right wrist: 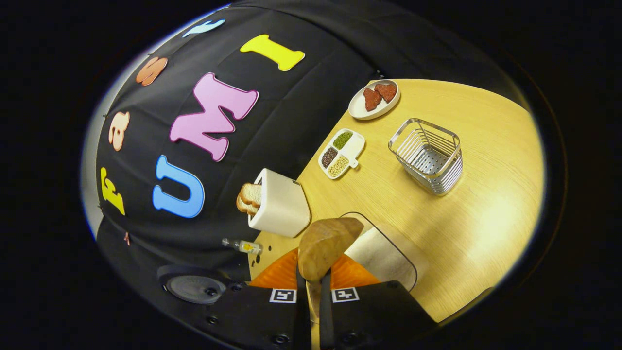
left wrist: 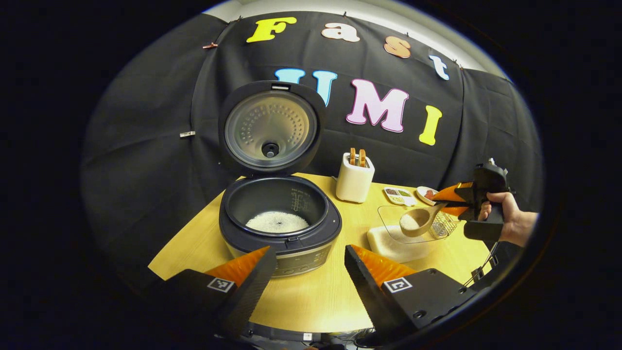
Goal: Close the left gripper, press the button to open the rice cooker; take a wooden spoon from the chopstick holder with the right hand, scoop a spoonful of rice and pour it into the rice cooker, then put the wooden spoon back into the chopstick holder.
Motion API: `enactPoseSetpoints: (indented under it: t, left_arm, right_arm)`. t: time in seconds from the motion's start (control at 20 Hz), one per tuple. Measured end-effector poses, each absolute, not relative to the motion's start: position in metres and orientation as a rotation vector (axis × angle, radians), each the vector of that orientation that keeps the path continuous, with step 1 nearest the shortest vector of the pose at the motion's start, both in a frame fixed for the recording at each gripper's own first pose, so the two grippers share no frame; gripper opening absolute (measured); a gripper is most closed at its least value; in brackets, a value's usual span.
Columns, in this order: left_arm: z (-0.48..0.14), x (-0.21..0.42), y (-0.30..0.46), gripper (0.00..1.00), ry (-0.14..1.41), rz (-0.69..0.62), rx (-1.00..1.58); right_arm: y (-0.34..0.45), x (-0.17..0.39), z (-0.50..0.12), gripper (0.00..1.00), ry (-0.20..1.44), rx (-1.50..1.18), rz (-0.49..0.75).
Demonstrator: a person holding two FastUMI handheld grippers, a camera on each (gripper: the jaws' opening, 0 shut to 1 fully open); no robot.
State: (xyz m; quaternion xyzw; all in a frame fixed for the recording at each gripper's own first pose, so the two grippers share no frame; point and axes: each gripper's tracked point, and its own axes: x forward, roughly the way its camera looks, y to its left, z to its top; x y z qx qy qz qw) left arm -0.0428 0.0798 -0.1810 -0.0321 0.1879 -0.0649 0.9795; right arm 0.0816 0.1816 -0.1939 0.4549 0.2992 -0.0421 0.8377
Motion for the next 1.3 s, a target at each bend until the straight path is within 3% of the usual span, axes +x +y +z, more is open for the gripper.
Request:
enactPoseSetpoints:
  t: [0.3,0.8,1.3]
  left_arm:
    - [-0.177,-0.049,0.081,0.96,0.359,-0.127,-0.083]
    - [-0.168,-0.063,0.118,0.96,0.329,-0.040,-0.128]
    - [-0.175,-0.076,0.167,0.96,0.332,0.050,-0.149]
  right_arm:
    - [0.203,0.092,-0.152,0.11,0.606,1.052,-0.043]
    - [0.322,0.105,-0.098,0.12,0.648,1.065,0.170]
    - [0.452,0.104,-0.095,0.11,0.664,0.840,0.365]
